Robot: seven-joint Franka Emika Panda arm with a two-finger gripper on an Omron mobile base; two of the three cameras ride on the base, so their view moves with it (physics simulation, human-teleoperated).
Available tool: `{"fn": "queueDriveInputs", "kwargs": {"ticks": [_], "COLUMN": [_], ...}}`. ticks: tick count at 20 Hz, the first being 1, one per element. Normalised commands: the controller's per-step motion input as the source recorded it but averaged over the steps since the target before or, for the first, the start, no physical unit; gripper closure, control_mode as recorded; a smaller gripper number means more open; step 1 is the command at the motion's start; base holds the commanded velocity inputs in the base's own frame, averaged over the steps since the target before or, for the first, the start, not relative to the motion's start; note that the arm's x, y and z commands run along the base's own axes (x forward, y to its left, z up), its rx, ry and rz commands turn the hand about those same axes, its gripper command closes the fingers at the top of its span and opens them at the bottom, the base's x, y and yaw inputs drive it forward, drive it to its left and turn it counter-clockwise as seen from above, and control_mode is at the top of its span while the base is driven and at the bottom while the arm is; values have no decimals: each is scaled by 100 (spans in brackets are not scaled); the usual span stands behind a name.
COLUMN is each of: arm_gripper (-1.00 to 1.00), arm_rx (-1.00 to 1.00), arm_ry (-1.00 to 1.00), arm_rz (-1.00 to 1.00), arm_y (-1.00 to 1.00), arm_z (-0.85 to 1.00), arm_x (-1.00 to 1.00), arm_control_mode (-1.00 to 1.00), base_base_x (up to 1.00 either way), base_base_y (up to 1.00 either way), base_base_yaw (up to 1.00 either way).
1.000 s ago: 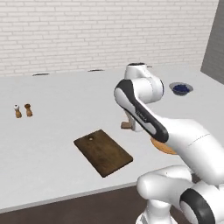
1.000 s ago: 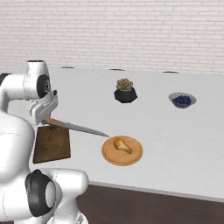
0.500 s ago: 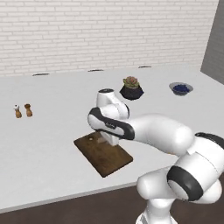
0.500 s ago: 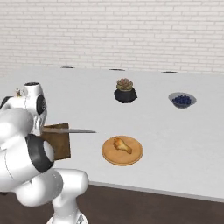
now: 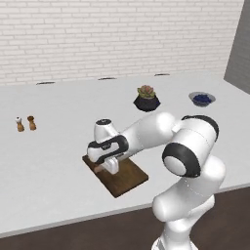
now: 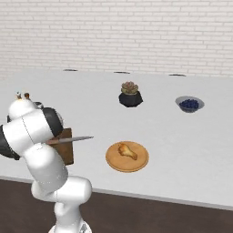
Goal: Pick up the knife from the drawer and place it on the cutting board. Then place the meat from the plate to the cutting board.
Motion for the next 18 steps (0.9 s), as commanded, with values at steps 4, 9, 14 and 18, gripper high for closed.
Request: {"fn": "queueDriveInputs", "kwargs": {"ticks": [4,9,14,18], "arm_gripper": [100,-100,-100,-100], "arm_rx": [0,0,0,1], "arm_ry": [0,0,-10,-20], "arm_rz": [5,3,0,0], "arm_y": [6,1,-27,-52], "arm_z": [-80,-50,0,8], "arm_x": [82,34,-34,-84], "arm_control_mode": [-100,-100,-100,-100], "base_base_x": [0,0,0,0], "base_base_y": [0,0,0,0], "base_base_yaw": [0,0,0,0]}}
